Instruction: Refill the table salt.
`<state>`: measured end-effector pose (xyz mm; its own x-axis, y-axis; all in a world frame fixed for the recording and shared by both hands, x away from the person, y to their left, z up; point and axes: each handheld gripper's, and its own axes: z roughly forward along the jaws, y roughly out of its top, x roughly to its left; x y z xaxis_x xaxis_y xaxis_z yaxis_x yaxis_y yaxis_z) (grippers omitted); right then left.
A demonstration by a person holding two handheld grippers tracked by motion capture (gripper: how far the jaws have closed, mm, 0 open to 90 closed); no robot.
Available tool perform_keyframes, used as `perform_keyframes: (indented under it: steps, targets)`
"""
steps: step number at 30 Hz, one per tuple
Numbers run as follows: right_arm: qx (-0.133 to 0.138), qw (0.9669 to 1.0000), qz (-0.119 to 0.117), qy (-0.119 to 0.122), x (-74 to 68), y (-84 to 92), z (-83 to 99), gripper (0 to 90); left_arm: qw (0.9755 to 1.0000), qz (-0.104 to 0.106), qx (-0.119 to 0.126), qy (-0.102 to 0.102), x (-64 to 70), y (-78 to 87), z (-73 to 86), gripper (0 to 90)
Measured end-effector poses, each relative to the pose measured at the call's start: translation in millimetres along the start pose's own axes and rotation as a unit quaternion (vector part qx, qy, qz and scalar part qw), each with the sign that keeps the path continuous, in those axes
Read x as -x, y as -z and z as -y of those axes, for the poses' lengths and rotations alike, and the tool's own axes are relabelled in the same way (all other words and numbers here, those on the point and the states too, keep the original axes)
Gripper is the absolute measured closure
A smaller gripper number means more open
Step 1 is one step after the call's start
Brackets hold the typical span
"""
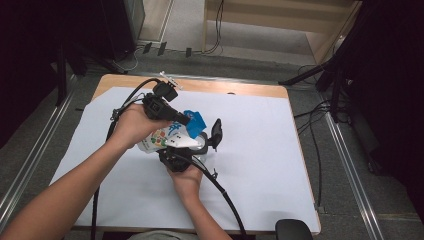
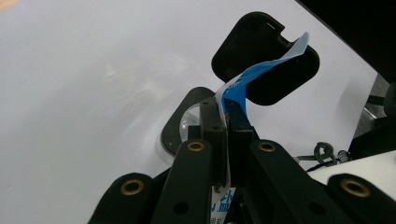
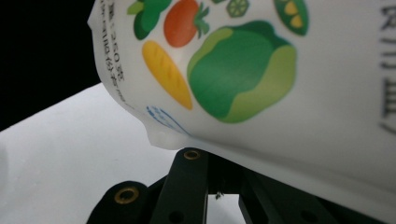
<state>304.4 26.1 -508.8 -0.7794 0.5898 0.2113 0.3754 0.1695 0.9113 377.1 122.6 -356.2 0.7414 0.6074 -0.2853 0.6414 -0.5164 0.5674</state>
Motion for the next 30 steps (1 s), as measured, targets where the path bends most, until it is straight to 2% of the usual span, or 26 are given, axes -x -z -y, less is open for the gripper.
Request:
perform_keyframes:
  steps: [2, 7, 10, 14, 16, 18, 22, 23, 30]
  targets:
    - [0.003, 0.9999, -0.007, -0.012, -0.3, 0.6, -0.8, 90.0, 1.0000, -0.001, -0.003, 0.001, -0.2, -1.2, -1.5, 90.0]
    - [0.012, 0.9998, -0.011, -0.009, 0.2, 1.6, -3.0, 90.0, 1.0000, 0.000, -0.002, -0.002, 3.0, -3.8, -3.7, 90.0]
    - [0.010, 0.9999, -0.007, -0.009, 1.2, 1.8, -2.6, 90.0, 1.0000, 0.003, 0.002, -0.008, 6.2, 1.5, -2.1, 90.0]
    - [0.009, 0.9999, -0.007, -0.009, -0.2, -0.3, -0.8, 90.0, 0.9999, 0.007, 0.011, -0.003, 6.6, 10.2, -1.1, 90.0]
    - [0.011, 0.9999, -0.002, -0.003, -2.0, -2.0, 0.8, 90.0, 0.9999, -0.003, 0.013, -0.001, 5.9, 11.6, -2.6, 90.0]
    - [0.010, 0.9999, -0.001, 0.001, -3.3, -2.8, 1.5, 90.0, 0.9999, 0.004, 0.011, 0.002, 4.0, 9.2, -3.6, 90.0]
    - [0.009, 1.0000, 0.003, 0.000, -2.6, -3.2, 1.5, 90.0, 1.0000, 0.004, 0.007, 0.005, 4.5, 4.5, -4.9, 90.0]
    - [0.007, 1.0000, -0.001, -0.006, -1.4, -3.4, 1.7, 90.0, 1.0000, 0.002, 0.005, 0.003, 4.4, 3.1, -5.6, 90.0]
    - [0.015, 0.9998, -0.009, -0.004, -2.3, -2.6, 0.2, 90.0, 1.0000, 0.001, -0.002, 0.006, 5.5, -2.5, -7.6, 90.0]
